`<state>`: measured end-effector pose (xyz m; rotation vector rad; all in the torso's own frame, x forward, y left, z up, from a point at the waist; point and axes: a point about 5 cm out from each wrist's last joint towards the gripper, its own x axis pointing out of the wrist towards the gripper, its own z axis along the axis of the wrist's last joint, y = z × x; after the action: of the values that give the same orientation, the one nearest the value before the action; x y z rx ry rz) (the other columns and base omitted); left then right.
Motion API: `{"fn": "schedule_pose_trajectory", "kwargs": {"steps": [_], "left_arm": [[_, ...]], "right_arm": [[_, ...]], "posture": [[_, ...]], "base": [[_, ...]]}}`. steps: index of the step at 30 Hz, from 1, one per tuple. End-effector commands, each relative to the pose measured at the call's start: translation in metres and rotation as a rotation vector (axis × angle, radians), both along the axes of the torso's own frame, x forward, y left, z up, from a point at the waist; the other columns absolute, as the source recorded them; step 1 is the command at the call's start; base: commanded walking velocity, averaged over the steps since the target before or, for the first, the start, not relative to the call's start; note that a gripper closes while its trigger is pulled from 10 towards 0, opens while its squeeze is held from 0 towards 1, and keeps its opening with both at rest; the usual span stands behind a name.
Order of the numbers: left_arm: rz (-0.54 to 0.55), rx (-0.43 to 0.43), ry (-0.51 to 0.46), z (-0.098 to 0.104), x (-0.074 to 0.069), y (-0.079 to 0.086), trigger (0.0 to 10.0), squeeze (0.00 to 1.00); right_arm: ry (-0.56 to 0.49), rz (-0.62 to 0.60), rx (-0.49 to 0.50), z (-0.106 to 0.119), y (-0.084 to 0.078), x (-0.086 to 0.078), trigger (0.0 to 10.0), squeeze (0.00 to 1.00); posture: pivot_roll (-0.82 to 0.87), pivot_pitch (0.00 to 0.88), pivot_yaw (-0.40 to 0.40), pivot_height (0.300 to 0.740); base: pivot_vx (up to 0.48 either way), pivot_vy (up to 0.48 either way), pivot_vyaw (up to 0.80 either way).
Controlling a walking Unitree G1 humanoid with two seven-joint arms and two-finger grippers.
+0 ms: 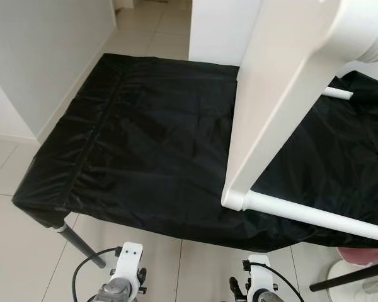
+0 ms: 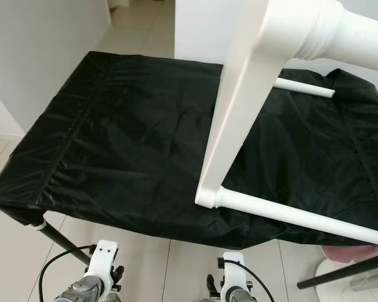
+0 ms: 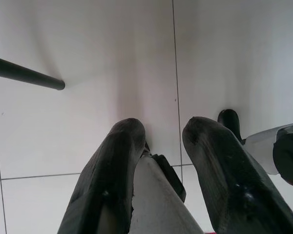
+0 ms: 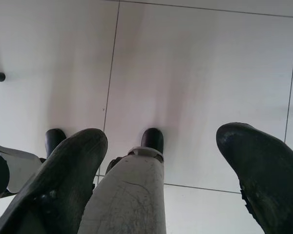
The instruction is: Building children table
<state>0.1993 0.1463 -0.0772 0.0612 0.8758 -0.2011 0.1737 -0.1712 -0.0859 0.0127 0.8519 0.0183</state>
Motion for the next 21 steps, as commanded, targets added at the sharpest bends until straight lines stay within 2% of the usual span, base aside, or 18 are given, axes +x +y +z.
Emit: {"fn": "schedule_pose_trajectory", "kwargs": {"steps": [1, 12, 17, 21], "left_arm": [[-0.015, 0.004, 0.013, -0.0024, -0.0045, -0.0006, 10.0, 0.0], [-0.022, 0.013, 0.012, -0.0026, -0.0051, -0.0001, 10.0, 0.0], [-0.019, 0.012, 0.011, -0.0027, -0.0054, 0.0003, 10.0, 0.0], [-0.017, 0.013, 0.014, -0.0035, -0.0068, 0.0005, 10.0, 0.0]], "right_arm": [[0.019, 0.008, -0.006, -0.0028, -0.0004, -0.006, 10.0, 0.0], [0.016, 0.018, -0.003, -0.0023, 0.0019, -0.0046, 10.0, 0.0], [0.016, 0.023, -0.005, -0.0025, 0.0027, -0.0049, 10.0, 0.0], [0.019, 0.028, -0.007, -0.003, 0.0032, -0.0061, 10.0, 0.0]], "posture": [[-0.04, 0.0, -0.02, 0.74], [-0.04, 0.0, -0.021, 0.74], [-0.04, 0.0, -0.023, 0.74], [-0.03, 0.0, -0.027, 0.74]], "base": [[0.0, 0.0, 0.0], [0.0, 0.0, 0.0], [0.0, -0.241, 0.0], [0.0, 0.0, 0.0]]}}
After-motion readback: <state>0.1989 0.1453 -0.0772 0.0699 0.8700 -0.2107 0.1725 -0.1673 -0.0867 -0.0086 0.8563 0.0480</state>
